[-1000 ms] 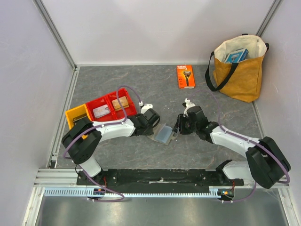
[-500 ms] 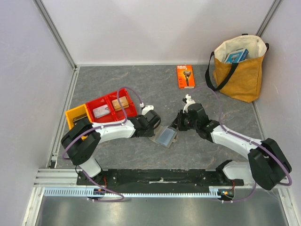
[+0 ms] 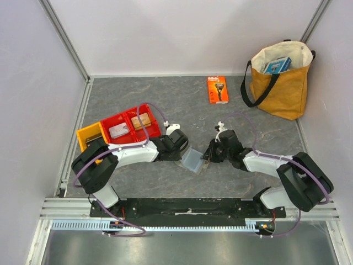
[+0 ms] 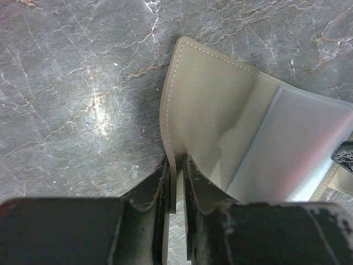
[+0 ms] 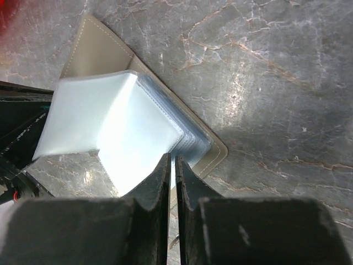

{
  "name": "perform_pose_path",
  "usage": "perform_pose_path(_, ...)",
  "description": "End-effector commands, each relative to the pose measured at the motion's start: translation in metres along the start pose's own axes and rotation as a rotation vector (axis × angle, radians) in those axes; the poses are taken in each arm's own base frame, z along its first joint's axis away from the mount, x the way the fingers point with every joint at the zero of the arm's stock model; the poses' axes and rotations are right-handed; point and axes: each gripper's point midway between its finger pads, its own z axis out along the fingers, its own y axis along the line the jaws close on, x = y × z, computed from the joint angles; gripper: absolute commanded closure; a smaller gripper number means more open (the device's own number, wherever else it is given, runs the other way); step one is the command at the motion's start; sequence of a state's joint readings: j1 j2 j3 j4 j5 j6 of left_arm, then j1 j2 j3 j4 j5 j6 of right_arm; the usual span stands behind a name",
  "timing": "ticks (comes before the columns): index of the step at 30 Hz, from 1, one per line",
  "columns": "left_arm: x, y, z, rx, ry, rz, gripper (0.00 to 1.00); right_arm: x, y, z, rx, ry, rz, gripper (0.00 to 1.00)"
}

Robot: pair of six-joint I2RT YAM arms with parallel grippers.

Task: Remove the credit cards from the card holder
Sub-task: Remove the credit card from the card holder.

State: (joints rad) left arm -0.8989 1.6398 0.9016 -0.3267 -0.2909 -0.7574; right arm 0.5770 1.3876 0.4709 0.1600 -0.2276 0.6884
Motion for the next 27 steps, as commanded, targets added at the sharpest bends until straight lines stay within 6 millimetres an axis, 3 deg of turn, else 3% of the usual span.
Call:
perform_pose_path(1,0.003,-0.007,-0.007,0.036,0.009,-0.027,0.82,-0.009,0.014,0.002,-0.073,-0.033,0.003,0.89)
perform_pose_path(15,0.005,-0.017,-0.011,0.092,0.007,-0.053,0.81,-0.019,0.033,0.002,-0.144,-0.040,-0.007,0.80)
perform_pose_path(21,0.000,-0.018,-0.021,0.124,-0.022,-0.075,0.67,-0.023,0.037,0.001,-0.147,-0.041,-0.009,0.77)
perform_pose_path(27,-0.007,-0.012,-0.036,0.134,-0.065,-0.104,0.42,-0.024,0.038,0.001,-0.146,-0.042,-0.009,0.74)
